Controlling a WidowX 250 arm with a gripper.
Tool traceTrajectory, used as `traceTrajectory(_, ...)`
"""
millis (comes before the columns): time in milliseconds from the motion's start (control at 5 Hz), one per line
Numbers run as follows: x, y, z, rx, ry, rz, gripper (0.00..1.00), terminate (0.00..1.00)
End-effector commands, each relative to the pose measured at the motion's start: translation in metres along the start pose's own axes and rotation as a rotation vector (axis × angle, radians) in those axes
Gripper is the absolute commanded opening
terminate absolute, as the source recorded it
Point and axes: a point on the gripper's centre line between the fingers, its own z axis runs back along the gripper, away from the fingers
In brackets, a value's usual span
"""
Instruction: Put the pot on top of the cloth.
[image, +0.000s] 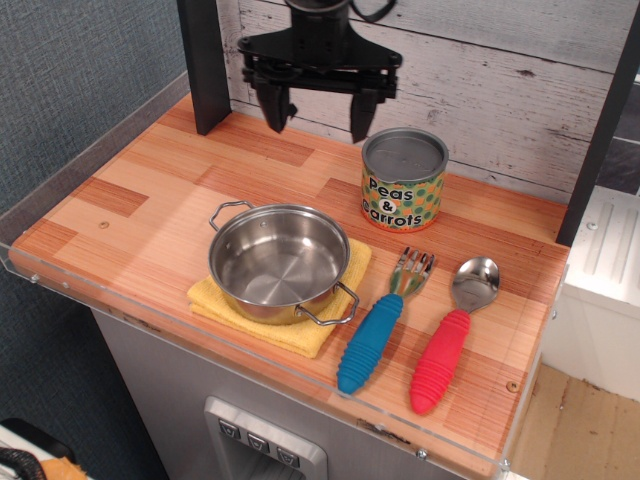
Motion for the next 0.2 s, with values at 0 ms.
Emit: traceTrajectory(0, 0.0045, -0.0001, 0.0184, -0.013, -0.054, 0.001, 1.0, 1.0)
